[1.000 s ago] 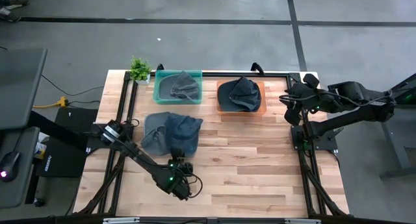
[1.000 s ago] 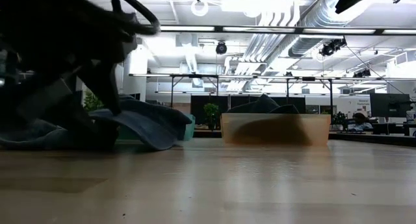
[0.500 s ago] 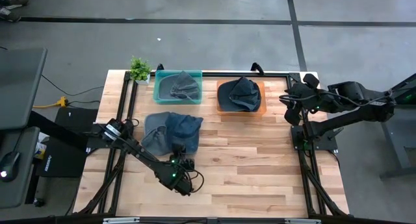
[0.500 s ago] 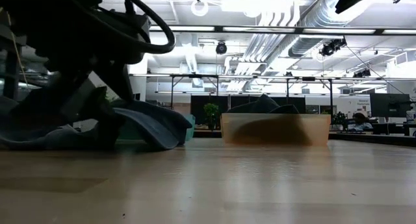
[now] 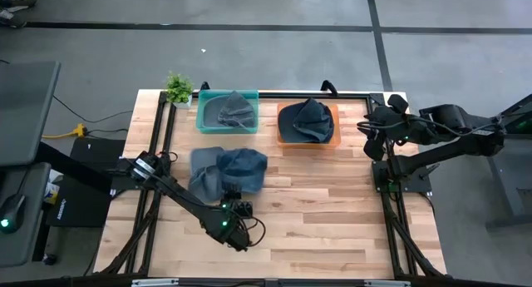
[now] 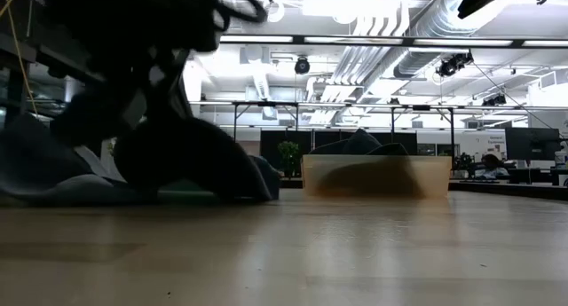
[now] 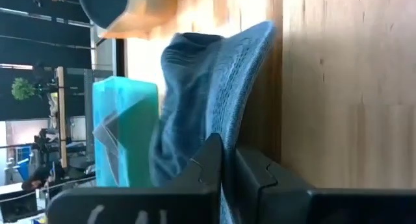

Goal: Pick & Place hat
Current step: Put the blue cap into the orange bin

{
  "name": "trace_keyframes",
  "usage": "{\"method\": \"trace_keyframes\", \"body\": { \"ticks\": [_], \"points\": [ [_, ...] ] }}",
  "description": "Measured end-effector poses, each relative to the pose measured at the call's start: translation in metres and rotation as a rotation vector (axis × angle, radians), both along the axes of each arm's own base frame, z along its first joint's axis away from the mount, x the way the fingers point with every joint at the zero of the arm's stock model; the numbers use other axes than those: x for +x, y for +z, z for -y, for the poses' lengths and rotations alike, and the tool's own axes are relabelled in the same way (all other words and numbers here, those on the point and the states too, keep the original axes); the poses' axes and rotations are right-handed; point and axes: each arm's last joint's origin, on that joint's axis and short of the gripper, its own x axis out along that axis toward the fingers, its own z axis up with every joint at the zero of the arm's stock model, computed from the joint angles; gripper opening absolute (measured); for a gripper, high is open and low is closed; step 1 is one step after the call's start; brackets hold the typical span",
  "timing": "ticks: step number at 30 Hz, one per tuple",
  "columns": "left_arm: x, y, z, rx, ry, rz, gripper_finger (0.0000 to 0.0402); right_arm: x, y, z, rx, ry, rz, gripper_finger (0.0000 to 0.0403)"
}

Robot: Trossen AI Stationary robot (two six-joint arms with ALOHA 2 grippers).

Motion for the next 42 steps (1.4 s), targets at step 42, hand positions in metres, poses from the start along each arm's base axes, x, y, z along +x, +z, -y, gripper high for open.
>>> {"method": "trace_keyframes", "body": {
  "ticks": [42],
  "points": [
    [0.053, 0.166, -0.063, 0.134, 0.187, 0.338, 0.0006, -0.007, -0.006, 0.0, 0.026, 0.028, -0.097, 0.0195]
  ]
}}
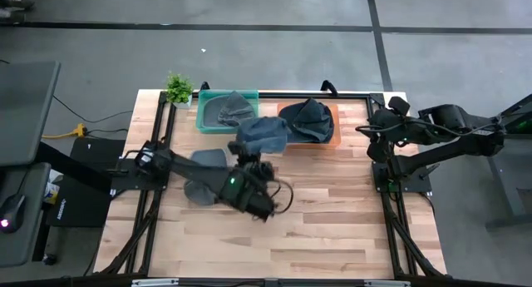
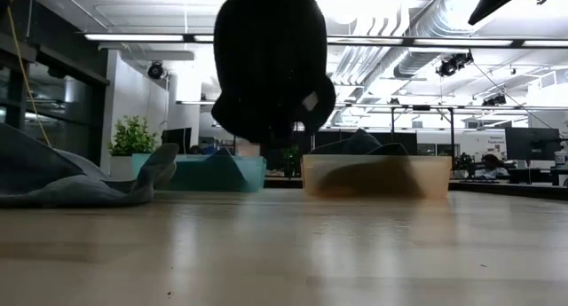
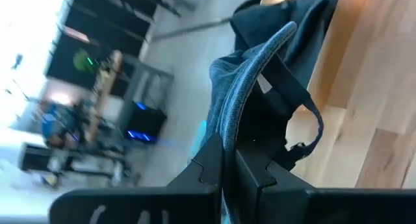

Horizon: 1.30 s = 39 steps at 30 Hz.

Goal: Pick & Place hat
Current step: Put the blue cap into the orange bin

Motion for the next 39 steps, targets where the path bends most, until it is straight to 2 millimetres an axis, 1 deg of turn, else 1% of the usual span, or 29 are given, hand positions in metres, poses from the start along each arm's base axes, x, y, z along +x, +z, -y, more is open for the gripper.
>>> {"method": "trace_keyframes", "body": {
  "ticks": [3, 6, 9, 14, 18, 19, 21, 24, 27, 29, 33, 36, 39],
  "points": [
    [0.006, 0.01, -0.017, -0.069, 0.046, 0.021, 0.0006, 0.0, 0.0, 0.0, 0.0, 0.0, -0.002, 0.0195],
    [0.009, 0.02, -0.033, -0.122, 0.063, 0.004, 0.0006, -0.001, -0.001, 0.0, 0.002, 0.001, -0.011, 0.0195],
    [0.008, 0.04, -0.047, -0.144, 0.054, 0.007, 0.0006, -0.001, -0.001, 0.0, 0.002, 0.001, -0.016, 0.0195],
    [-0.005, 0.086, -0.067, -0.209, 0.026, 0.092, 0.0006, -0.001, -0.001, 0.0, 0.003, 0.0, -0.015, 0.0195],
    [-0.026, 0.113, -0.078, -0.277, -0.016, 0.194, 0.0006, -0.001, -0.001, 0.0, 0.008, 0.003, -0.015, 0.0195],
    [-0.035, 0.119, -0.081, -0.31, -0.019, 0.206, 0.0006, -0.001, -0.001, 0.0, 0.01, 0.004, -0.015, 0.0195],
    [-0.049, 0.125, -0.084, -0.344, -0.008, 0.208, 0.0006, -0.002, -0.001, 0.0, 0.019, 0.009, -0.016, 0.0195],
    [-0.059, 0.131, -0.086, -0.356, 0.021, 0.25, 0.0006, -0.002, -0.001, -0.001, 0.023, 0.013, -0.017, 0.0195],
    [-0.065, 0.131, -0.081, -0.401, 0.007, 0.26, 0.0006, -0.001, -0.002, -0.001, 0.023, 0.012, -0.018, 0.0195],
    [-0.064, 0.124, -0.079, -0.425, 0.014, 0.238, 0.0006, 0.0, -0.008, -0.001, 0.022, 0.014, -0.026, 0.0195],
    [-0.053, 0.096, -0.069, -0.506, 0.008, 0.157, 0.0006, 0.002, -0.03, -0.001, 0.031, 0.025, -0.07, 0.0195],
    [-0.048, 0.082, -0.068, -0.569, 0.002, 0.158, 0.0006, 0.003, -0.048, -0.002, 0.047, 0.032, -0.103, 0.0195],
    [-0.049, 0.077, -0.072, -0.627, -0.037, 0.216, 0.0006, 0.004, -0.06, -0.002, 0.045, 0.032, -0.111, 0.0195]
  ]
}}
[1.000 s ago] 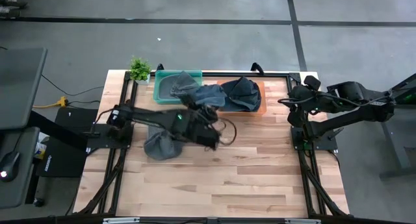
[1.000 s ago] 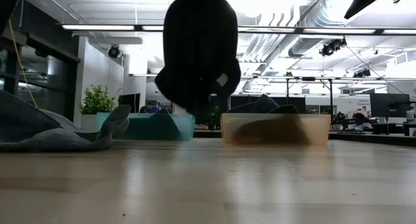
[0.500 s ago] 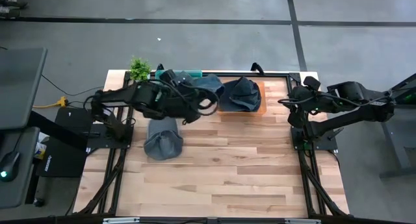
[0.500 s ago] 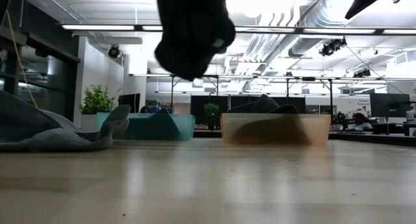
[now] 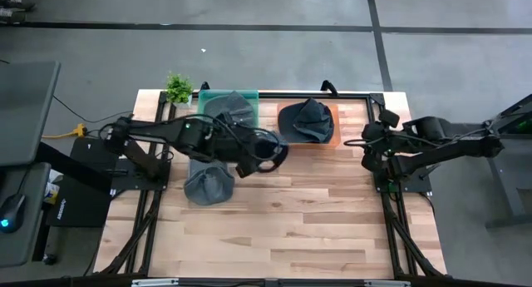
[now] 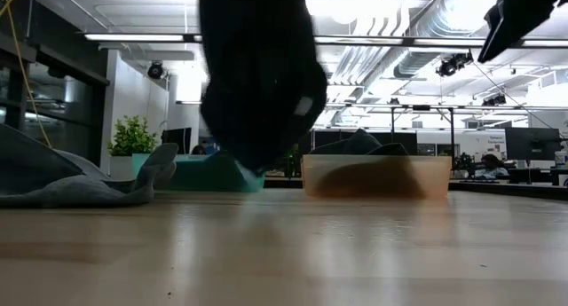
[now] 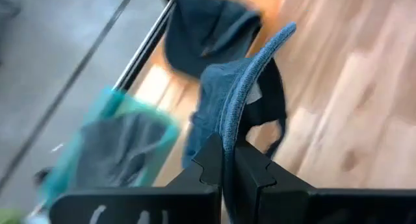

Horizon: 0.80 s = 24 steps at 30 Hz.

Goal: Pick & Place hat
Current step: Put the blue cap into the orange bin

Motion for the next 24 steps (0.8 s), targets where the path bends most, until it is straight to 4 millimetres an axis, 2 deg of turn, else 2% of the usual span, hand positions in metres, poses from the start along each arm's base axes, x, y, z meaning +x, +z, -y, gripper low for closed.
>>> {"method": "trace_keyframes", "body": {
  "ticks": [4, 10, 13, 16, 24],
  "points": [
    [-0.013, -0.002, -0.01, -0.076, -0.021, 0.116, 0.0006, 0.001, -0.007, 0.0, -0.008, -0.005, 0.017, 0.0195],
    [-0.039, 0.0, -0.034, -0.183, -0.08, 0.433, 0.0006, 0.008, -0.013, -0.001, -0.019, 0.023, 0.068, 0.0195],
    [-0.05, -0.01, -0.045, -0.219, -0.097, 0.524, 0.0006, 0.014, -0.016, -0.001, -0.027, 0.046, 0.107, 0.0195],
    [-0.055, -0.022, -0.056, -0.252, -0.117, 0.623, 0.0006, 0.02, -0.019, -0.002, -0.029, 0.062, 0.134, 0.0195],
    [-0.049, -0.053, -0.085, -0.295, -0.223, 0.925, 0.0006, 0.028, -0.027, -0.002, -0.039, 0.033, 0.21, 0.0195]
  ]
}}
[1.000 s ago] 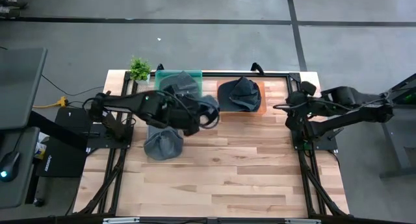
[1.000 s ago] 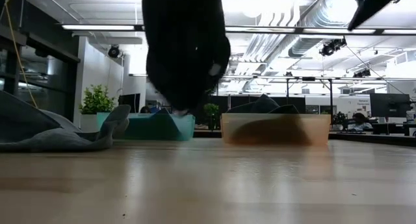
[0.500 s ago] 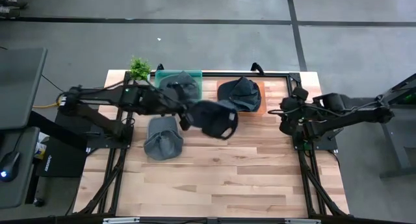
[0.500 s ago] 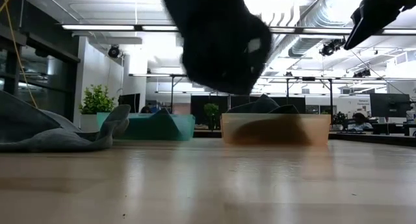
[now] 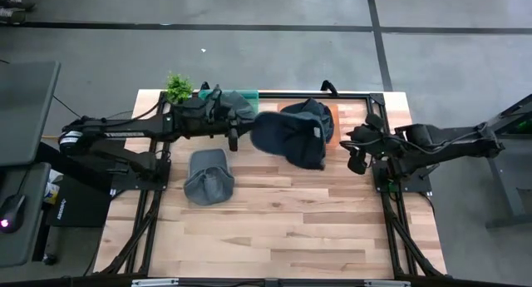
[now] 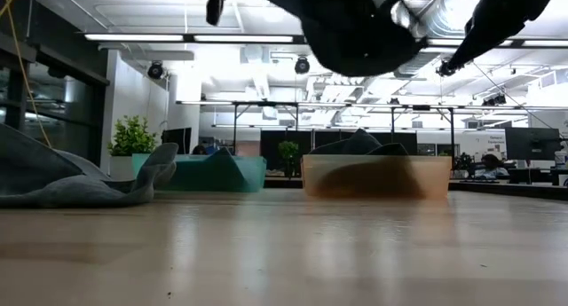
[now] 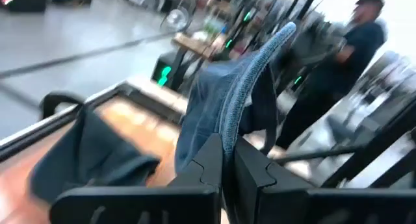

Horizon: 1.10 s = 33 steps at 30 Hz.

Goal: Pick & Place hat
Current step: Put the blue cap into the orange bin

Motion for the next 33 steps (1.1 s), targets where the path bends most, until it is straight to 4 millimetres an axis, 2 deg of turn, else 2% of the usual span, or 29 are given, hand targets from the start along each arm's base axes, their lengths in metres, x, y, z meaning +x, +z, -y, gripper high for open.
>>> {"method": "trace_keyframes", "body": {
  "ticks": [4, 7, 14, 25, 33],
  "points": [
    [0.007, -0.013, -0.015, -0.016, -0.002, 0.133, 0.0006, 0.003, -0.004, 0.0, -0.011, -0.012, 0.026, 0.0195],
    [0.013, -0.03, -0.025, -0.049, 0.012, 0.119, 0.0006, 0.005, -0.005, 0.001, -0.042, -0.04, 0.045, 0.0195],
    [0.027, -0.04, -0.044, -0.09, -0.022, 0.214, 0.0006, 0.014, -0.008, 0.001, -0.123, -0.008, 0.136, 0.0195],
    [0.052, -0.065, -0.057, -0.141, -0.06, 0.259, 0.0006, 0.029, 0.016, -0.001, -0.227, 0.087, 0.349, 0.0195],
    [0.07, -0.078, -0.062, -0.181, -0.096, 0.365, 0.0006, 0.033, 0.032, 0.005, -0.317, 0.073, 0.469, 0.0195]
  ]
}}
